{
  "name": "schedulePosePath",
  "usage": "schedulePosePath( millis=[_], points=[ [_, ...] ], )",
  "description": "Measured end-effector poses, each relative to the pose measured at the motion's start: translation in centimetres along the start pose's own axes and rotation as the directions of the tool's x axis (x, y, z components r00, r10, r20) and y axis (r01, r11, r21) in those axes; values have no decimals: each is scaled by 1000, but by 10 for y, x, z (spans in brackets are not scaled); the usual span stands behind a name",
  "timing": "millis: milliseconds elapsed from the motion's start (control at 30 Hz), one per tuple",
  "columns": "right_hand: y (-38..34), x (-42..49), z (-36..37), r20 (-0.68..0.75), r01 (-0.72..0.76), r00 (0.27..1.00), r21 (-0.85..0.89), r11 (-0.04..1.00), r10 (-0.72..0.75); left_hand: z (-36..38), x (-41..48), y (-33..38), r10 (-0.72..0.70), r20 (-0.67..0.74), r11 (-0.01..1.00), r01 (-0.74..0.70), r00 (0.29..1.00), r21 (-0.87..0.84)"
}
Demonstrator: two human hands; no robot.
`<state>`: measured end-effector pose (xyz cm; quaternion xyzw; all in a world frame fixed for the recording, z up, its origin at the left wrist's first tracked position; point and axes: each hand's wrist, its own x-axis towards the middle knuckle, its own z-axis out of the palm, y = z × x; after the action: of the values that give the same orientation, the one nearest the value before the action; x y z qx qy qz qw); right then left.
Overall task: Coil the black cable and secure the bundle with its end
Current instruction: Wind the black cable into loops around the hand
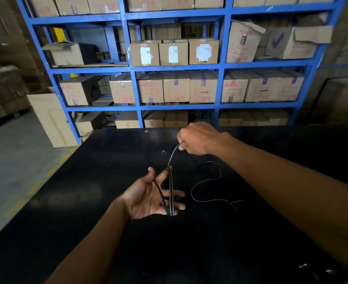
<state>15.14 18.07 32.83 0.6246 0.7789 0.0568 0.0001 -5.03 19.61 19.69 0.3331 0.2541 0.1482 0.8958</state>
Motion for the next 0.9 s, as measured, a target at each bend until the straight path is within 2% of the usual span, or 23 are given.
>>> schedulePosePath(
  millis=[133, 300, 567, 767, 900],
  points=[
    [-15, -10, 0, 6, 12, 1000, 92, 996, -13, -9, 2, 6, 26, -42, 999, -28, 999, -42],
    [-32, -22, 15, 54, -44, 998, 255, 966, 32, -15, 1, 18, 75, -102, 996, -80, 992, -48],
    [-55, -50, 53, 223, -167, 974, 598, 784, 37, -15, 3, 25, 140, -165, 987, -151, 976, -55],
    [-64, -72, 79, 317, -203, 947, 724, 659, -56, -14, 7, 28, 166, -193, 979, -186, 967, -89],
    [-62, -80, 99, 328, -224, 943, 752, 621, -57, -9, 6, 29, 200, -179, 974, -215, 963, -72]
  ],
)
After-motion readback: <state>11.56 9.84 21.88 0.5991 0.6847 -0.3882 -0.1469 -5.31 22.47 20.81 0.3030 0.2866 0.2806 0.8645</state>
